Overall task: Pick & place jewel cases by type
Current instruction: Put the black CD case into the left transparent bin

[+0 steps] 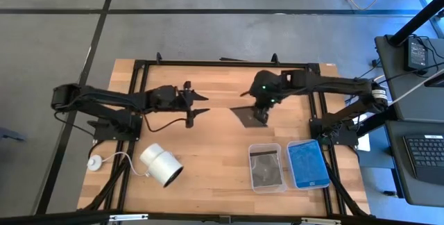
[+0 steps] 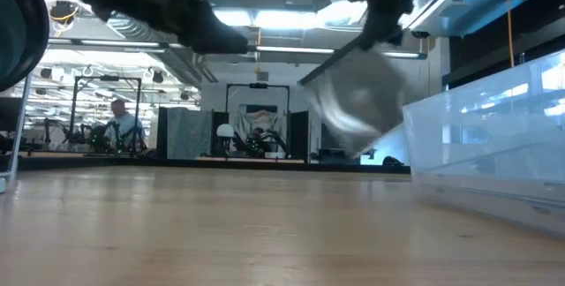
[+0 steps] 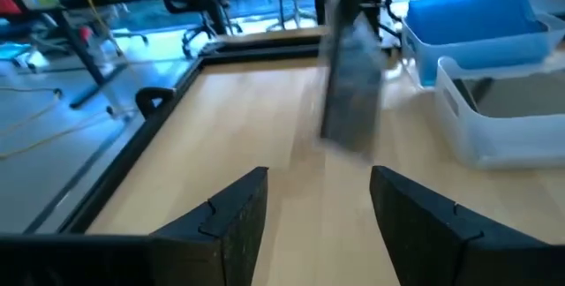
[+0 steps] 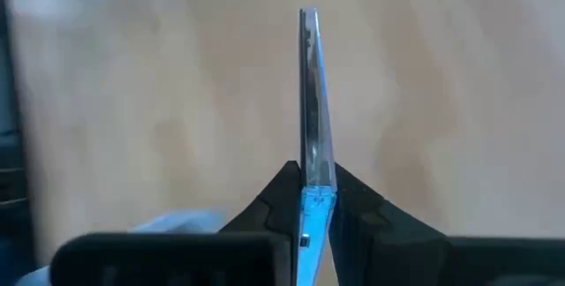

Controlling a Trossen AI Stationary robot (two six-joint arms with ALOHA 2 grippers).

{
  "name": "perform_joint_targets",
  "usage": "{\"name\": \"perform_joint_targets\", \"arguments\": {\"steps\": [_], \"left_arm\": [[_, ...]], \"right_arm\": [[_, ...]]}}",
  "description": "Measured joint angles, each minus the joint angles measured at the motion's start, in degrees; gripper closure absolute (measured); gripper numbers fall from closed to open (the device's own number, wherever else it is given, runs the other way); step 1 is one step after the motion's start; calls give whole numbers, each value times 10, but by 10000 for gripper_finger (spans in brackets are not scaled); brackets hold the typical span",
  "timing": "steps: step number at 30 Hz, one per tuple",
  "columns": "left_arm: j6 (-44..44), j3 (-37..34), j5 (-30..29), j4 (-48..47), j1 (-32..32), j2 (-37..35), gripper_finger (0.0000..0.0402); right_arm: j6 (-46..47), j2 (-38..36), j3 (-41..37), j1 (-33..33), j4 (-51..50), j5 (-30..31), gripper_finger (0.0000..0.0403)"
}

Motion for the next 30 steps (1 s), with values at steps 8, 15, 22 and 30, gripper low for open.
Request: {"name": "perform_joint_targets", "arguments": {"steps": [8, 15, 22, 30], "left_arm": [[-14, -126, -4, 198, 0, -12, 205], [-38, -166, -4, 251, 0, -12, 205], [-44, -166, 2, 250, -1, -12, 206], [-55, -166, 8, 248, -1, -12, 206]], "right_arm": [[202, -33, 174, 62, -184, -37, 361], [447, -64, 225, 173, -272, -1, 361], [673, -62, 154, 298, -246, 8, 361], [827, -62, 17, 356, -125, 10, 360]]}}
